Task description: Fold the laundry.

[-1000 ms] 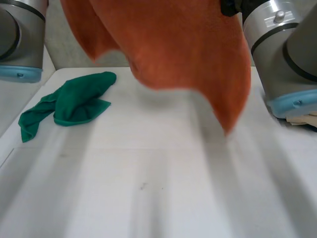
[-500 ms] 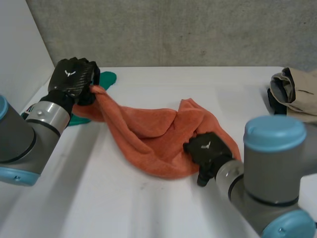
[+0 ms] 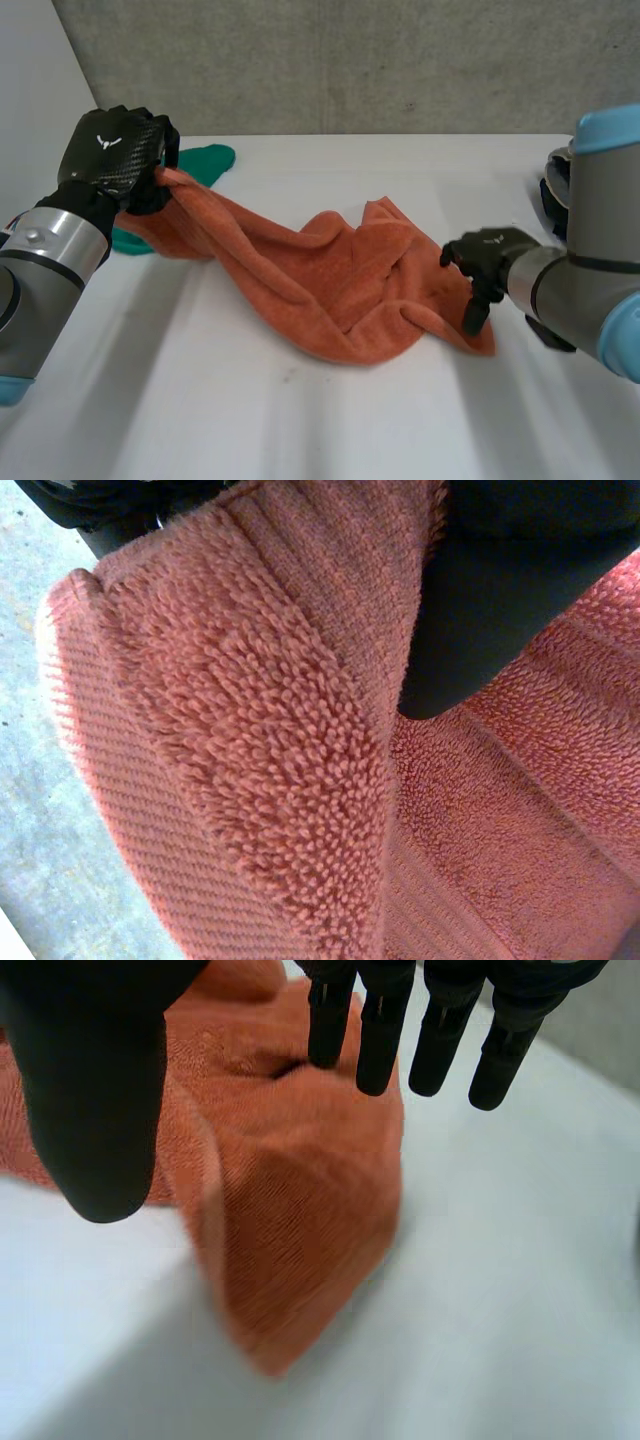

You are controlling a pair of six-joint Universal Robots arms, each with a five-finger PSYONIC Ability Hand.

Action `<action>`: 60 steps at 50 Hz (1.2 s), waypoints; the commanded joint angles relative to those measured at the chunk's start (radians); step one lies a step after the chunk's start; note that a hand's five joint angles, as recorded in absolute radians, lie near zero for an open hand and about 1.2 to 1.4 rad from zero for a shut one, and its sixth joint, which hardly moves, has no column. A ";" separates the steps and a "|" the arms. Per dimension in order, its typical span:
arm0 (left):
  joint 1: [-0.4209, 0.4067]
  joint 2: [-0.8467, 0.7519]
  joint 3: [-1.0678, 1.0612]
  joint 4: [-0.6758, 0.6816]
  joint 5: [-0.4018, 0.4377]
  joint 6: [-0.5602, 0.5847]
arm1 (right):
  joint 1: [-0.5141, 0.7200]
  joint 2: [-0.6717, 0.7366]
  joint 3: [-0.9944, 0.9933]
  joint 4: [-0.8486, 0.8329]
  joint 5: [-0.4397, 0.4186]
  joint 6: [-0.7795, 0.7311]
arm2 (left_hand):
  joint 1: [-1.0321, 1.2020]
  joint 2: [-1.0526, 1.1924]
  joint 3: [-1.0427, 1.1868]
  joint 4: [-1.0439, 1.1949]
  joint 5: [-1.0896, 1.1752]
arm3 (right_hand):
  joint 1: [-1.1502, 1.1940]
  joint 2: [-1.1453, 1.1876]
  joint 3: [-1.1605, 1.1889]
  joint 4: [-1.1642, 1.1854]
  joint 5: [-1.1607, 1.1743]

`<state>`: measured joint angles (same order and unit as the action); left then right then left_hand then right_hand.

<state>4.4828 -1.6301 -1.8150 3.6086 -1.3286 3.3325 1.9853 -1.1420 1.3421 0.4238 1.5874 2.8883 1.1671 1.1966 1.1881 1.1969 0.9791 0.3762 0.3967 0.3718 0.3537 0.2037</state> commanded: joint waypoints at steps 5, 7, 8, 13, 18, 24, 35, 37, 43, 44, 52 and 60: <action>-0.002 0.032 0.019 -0.051 -0.001 -0.005 | 0.001 0.070 0.150 -0.233 -0.047 0.290 | 0.229 0.200 0.208 0.199 0.243 | 0.195 0.174 0.199 0.217 0.193; -0.004 0.044 0.028 -0.077 -0.001 -0.010 | 0.018 0.096 0.149 -0.267 -0.044 0.286 | 0.229 0.200 0.208 0.199 0.243 | 0.201 0.180 0.205 0.223 0.199; -0.005 0.049 0.032 -0.091 -0.001 -0.011 | 0.024 0.103 0.146 -0.276 -0.044 0.287 | 0.229 0.200 0.208 0.199 0.243 | 0.201 0.180 0.205 0.223 0.199; -0.016 0.075 0.060 -0.168 -0.015 -0.015 | 0.059 0.152 0.134 -0.344 -0.020 0.282 | 0.229 0.200 0.208 0.199 0.243 | 0.417 0.396 0.421 0.439 0.414; -0.019 0.087 0.083 -0.215 -0.029 -0.010 | 0.053 0.127 0.161 -0.404 0.058 0.281 | 0.229 0.200 0.208 0.199 0.243 | 1.020 1.000 1.025 1.043 1.018; 0.027 0.107 0.124 -0.332 -0.043 0.011 | -0.054 -0.172 0.216 -0.383 0.021 0.102 | 0.229 0.200 0.208 0.199 0.243 | 1.020 1.000 1.025 1.043 1.018; 0.145 0.021 0.295 -0.778 -0.035 0.234 | -0.246 -0.273 0.017 0.309 -0.247 -0.518 | 0.229 0.200 0.208 0.199 0.243 | 1.020 1.000 1.025 1.043 1.018; 0.144 -0.023 0.313 -0.823 -0.041 0.269 | -0.241 -0.239 0.005 0.352 -0.244 -0.543 | 0.229 0.200 0.208 0.199 0.243 | 1.020 1.000 1.025 1.043 1.018; 0.115 -0.252 0.434 -0.894 -0.067 0.392 | -0.191 -0.067 -0.102 0.325 -0.204 -0.613 | 0.229 0.200 0.208 0.199 0.243 | 1.020 1.000 1.025 1.043 1.018; 0.105 -0.279 0.463 -0.889 -0.079 0.401 | -0.181 -0.043 -0.130 0.310 -0.195 -0.612 | 0.229 0.200 0.208 0.199 0.243 | 1.020 1.000 1.025 1.043 1.018; 0.021 -0.387 0.957 -0.533 -0.136 0.331 | -0.134 0.093 -0.596 -0.156 -0.017 -0.464 | 0.229 0.200 0.208 0.199 0.243 | 1.020 1.000 1.025 1.043 1.018; 0.035 -0.304 0.915 0.045 -0.132 0.059 | -0.125 -0.022 -0.511 -0.752 -0.040 -0.310 | 0.229 0.200 0.208 0.199 0.243 | 1.020 1.000 1.025 1.043 1.018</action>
<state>4.5046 -1.9891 -0.8461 3.3024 -1.4706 3.5619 1.8567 -1.0761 0.7473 0.0163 1.5721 2.4942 1.1671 1.1977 1.1893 1.1977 0.9791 1.1112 1.1753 1.1887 1.1977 1.0006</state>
